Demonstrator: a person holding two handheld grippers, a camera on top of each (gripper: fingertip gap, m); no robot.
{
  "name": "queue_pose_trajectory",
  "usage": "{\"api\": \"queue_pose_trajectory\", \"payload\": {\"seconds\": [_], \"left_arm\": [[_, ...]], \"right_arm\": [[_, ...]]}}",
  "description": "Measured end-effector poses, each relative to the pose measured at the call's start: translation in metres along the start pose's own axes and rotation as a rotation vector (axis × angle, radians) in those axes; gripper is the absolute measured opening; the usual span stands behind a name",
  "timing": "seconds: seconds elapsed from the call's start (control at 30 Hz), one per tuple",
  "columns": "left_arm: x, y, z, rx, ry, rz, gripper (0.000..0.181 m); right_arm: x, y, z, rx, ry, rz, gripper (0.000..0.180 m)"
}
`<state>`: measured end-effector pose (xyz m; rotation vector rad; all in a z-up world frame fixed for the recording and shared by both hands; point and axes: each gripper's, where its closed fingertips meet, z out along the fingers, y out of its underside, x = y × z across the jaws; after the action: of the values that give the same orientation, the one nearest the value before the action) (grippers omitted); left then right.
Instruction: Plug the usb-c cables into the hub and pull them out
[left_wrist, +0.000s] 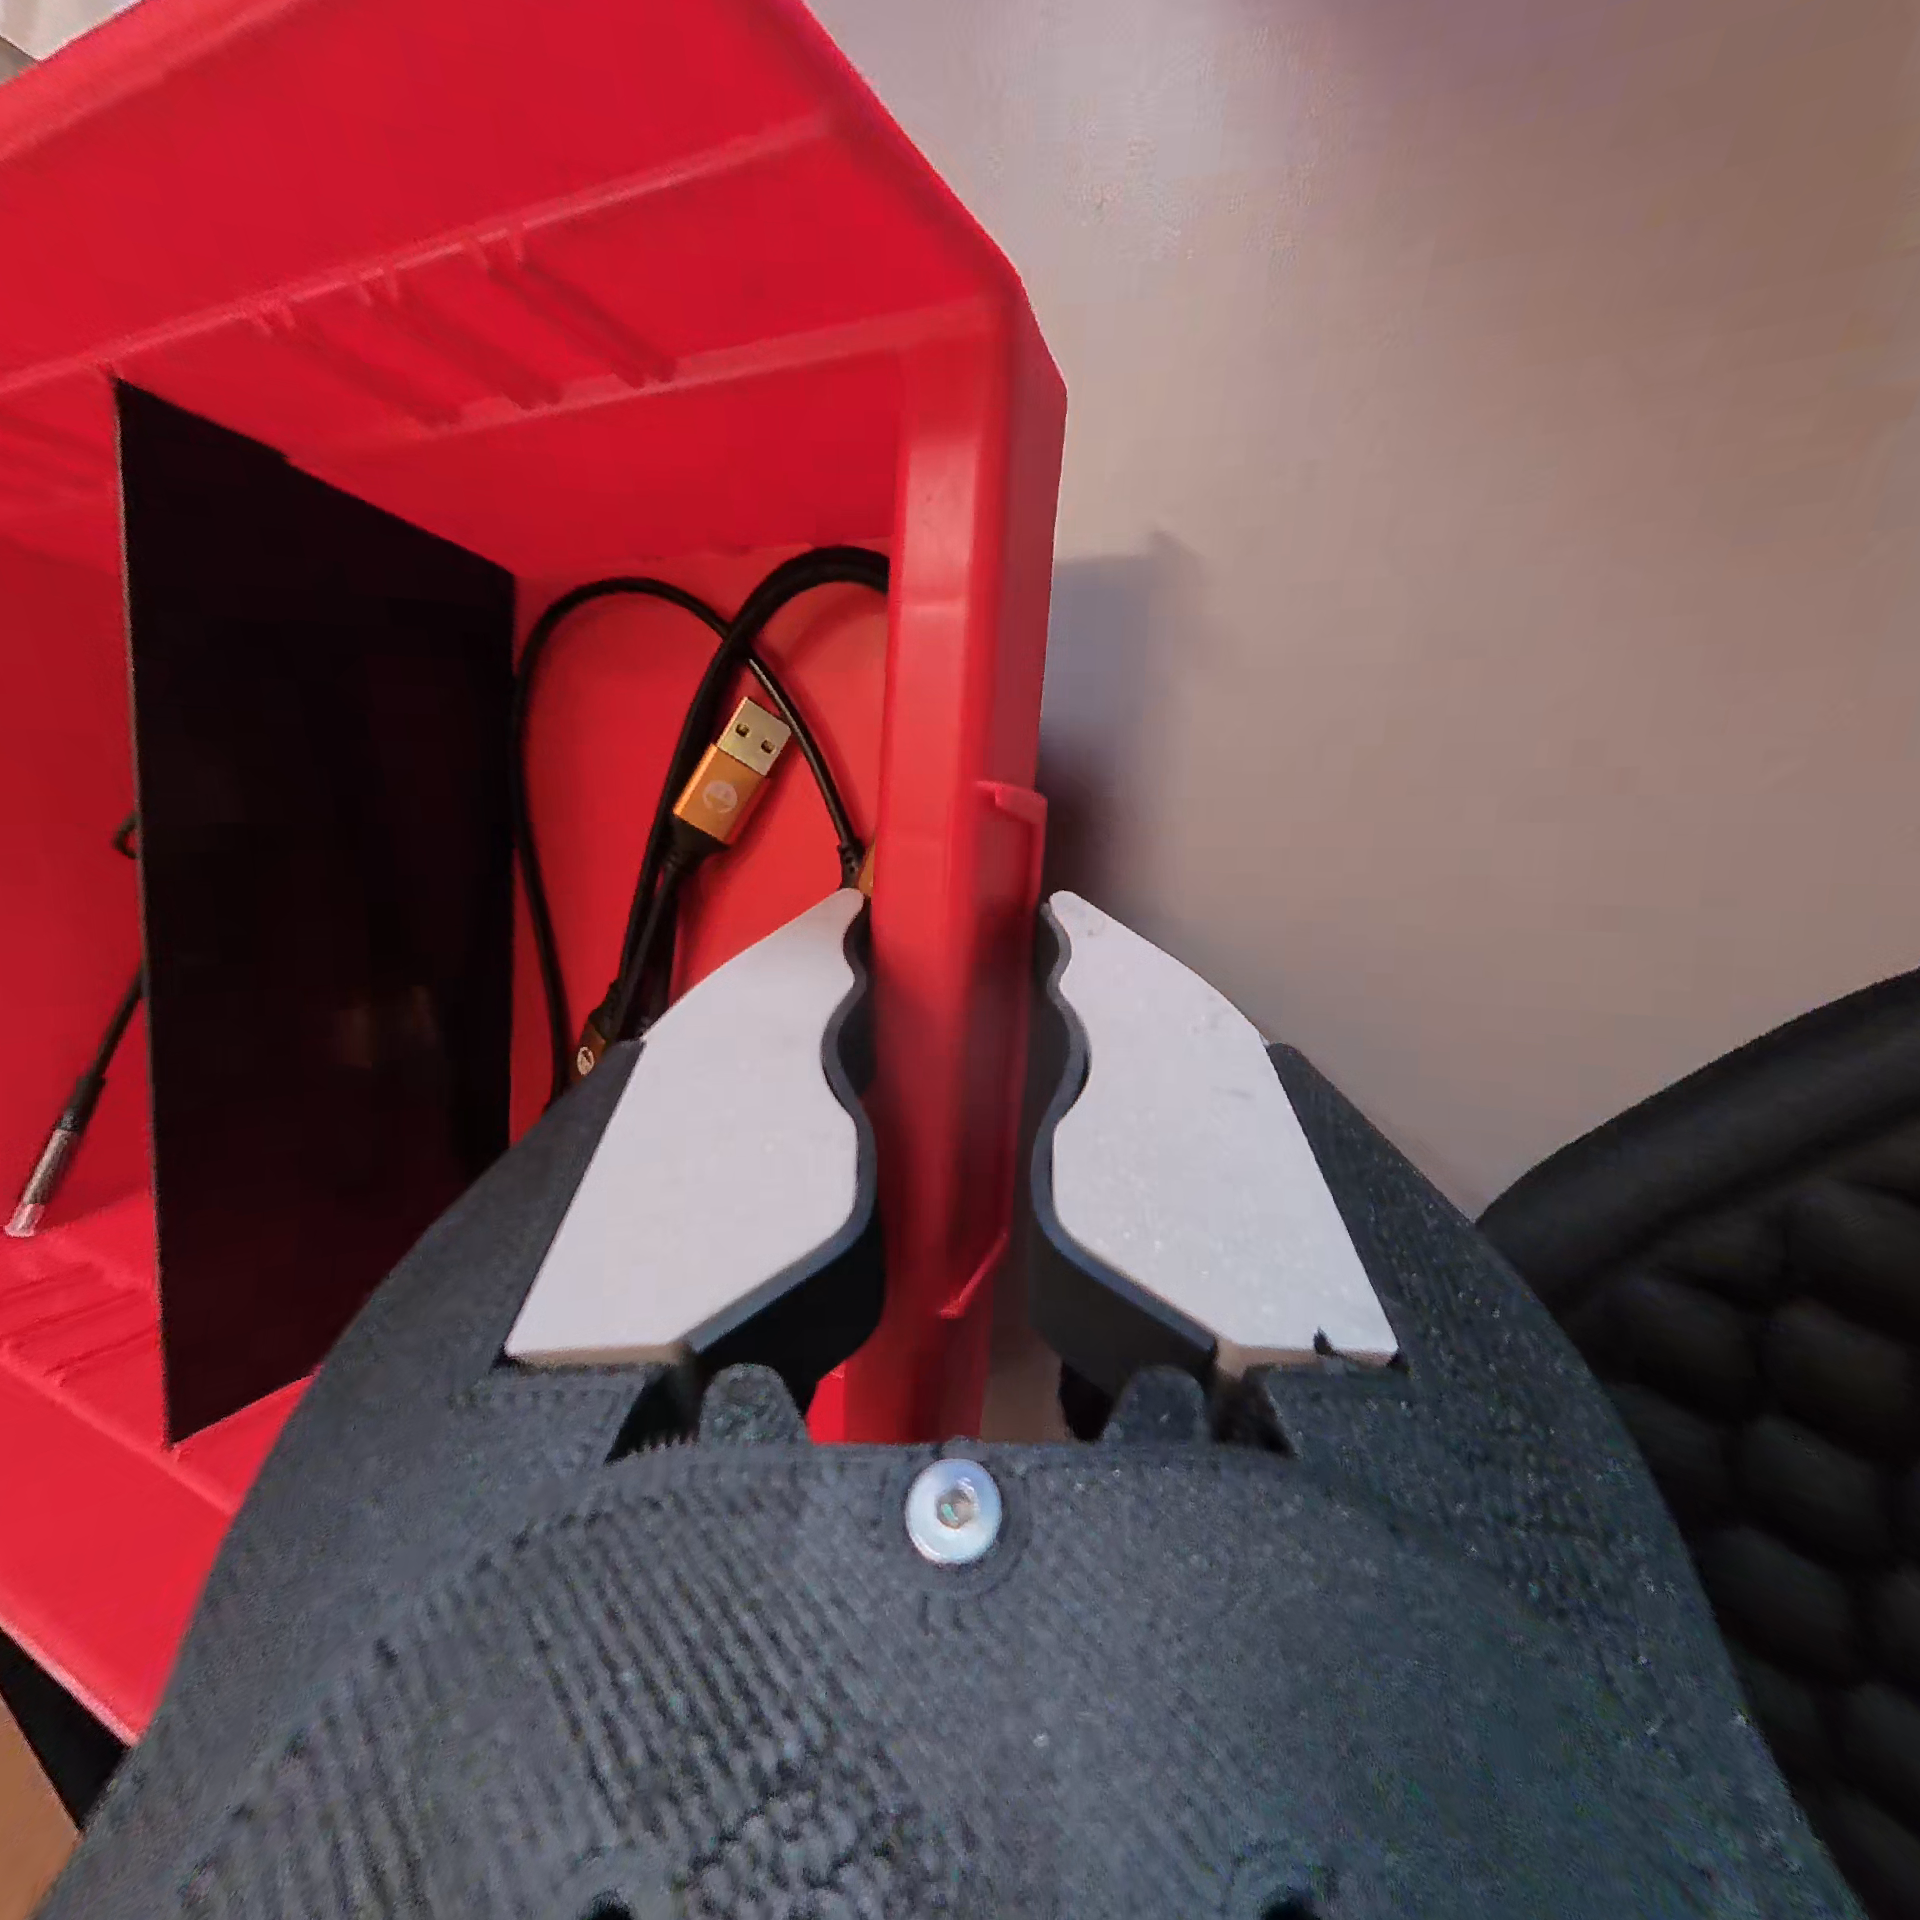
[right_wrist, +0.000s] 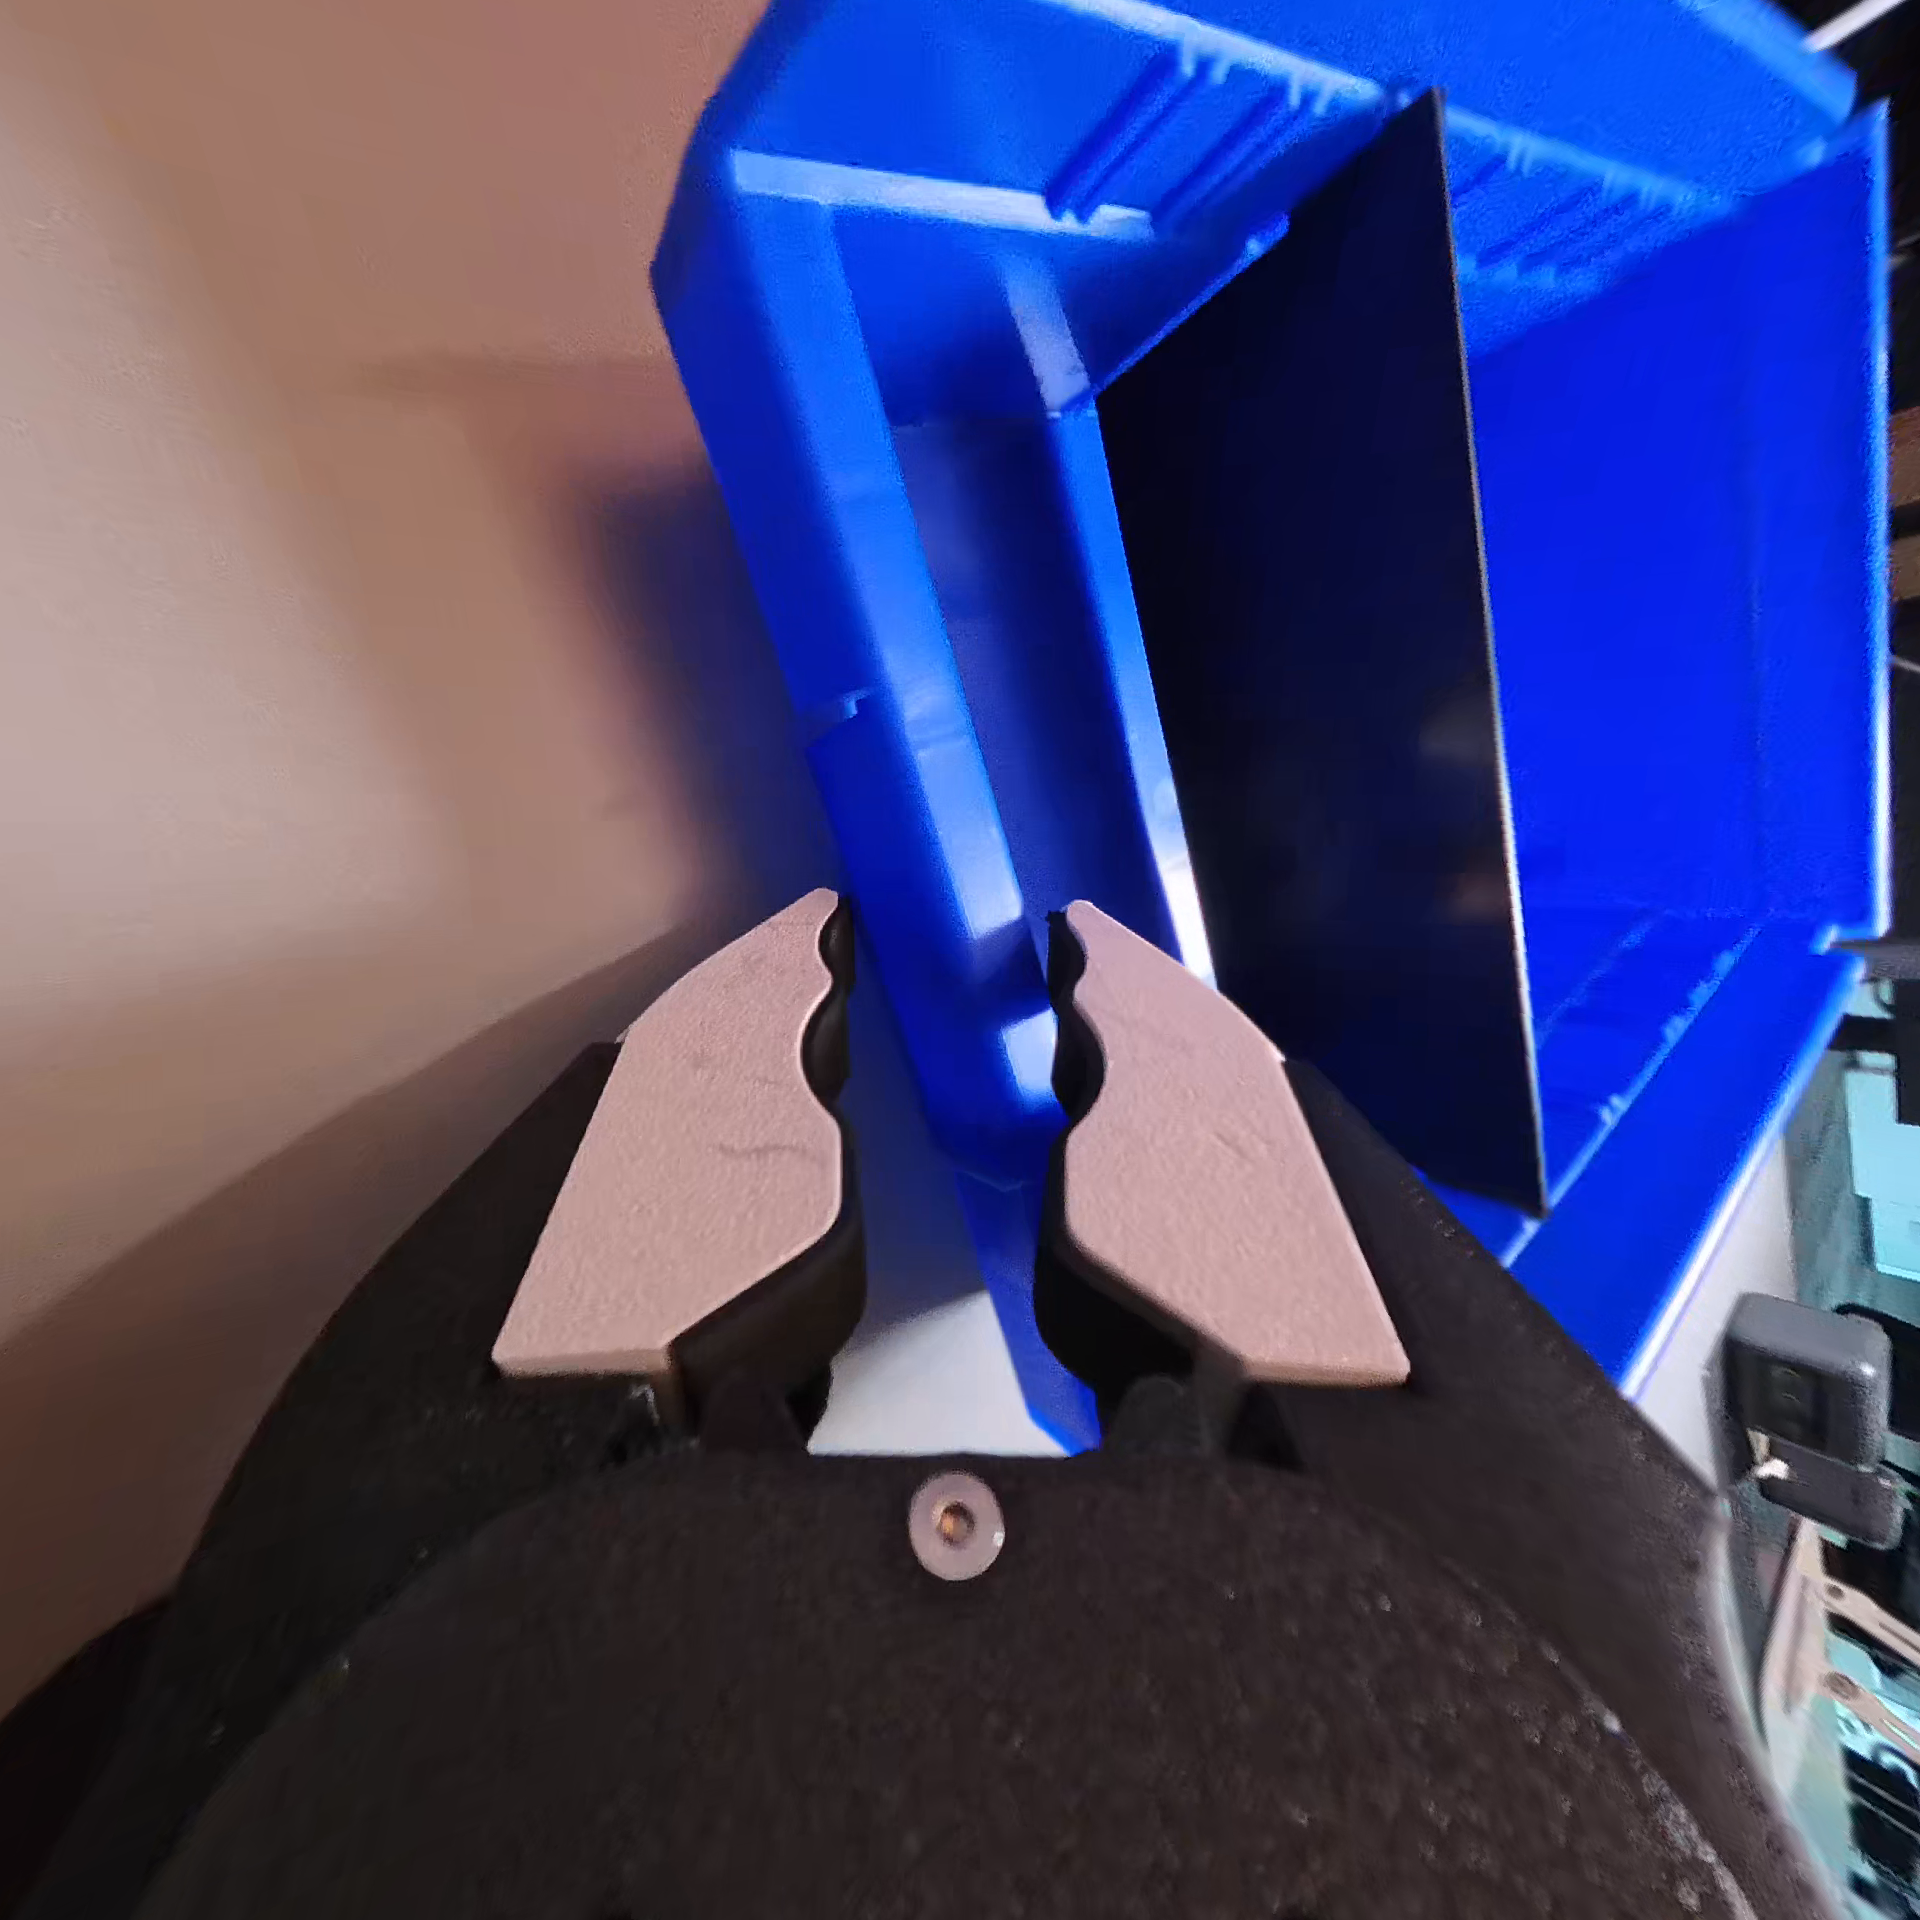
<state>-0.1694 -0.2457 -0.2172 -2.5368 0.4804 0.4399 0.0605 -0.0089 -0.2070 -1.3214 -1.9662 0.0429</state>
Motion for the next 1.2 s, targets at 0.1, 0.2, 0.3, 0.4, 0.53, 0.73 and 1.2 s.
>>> {"api": "queue_pose_trajectory", "payload": {"seconds": [0.1,0.2,0.3,0.4,0.53,0.73,1.2], "left_arm": [[-0.002,0.0,0.002,0.001,0.001,0.005,0.029],[-0.005,-0.001,0.004,0.006,0.003,0.007,0.029],[-0.01,-0.002,0.008,0.008,0.004,0.004,0.029],[-0.016,-0.003,0.011,0.008,0.003,0.003,0.029],[-0.026,-0.004,0.017,0.008,0.006,0.001,0.029],[-0.045,-0.006,0.028,0.007,0.013,-0.009,0.029],[-0.063,-0.009,0.033,0.043,-0.044,-0.06,0.032]], "right_arm": [[0.02,0.006,0.013,-0.027,0.035,0.014,0.035],[0.043,0.009,0.029,-0.048,0.063,0.037,0.035],[0.066,0.013,0.044,-0.059,0.085,0.058,0.035],[0.083,0.016,0.056,-0.074,0.098,0.076,0.035],[0.096,0.019,0.065,-0.08,0.101,0.078,0.034],[0.105,0.023,0.07,-0.086,0.099,0.087,0.035],[0.096,-0.022,0.029,0.229,0.067,0.241,0.037]]}}
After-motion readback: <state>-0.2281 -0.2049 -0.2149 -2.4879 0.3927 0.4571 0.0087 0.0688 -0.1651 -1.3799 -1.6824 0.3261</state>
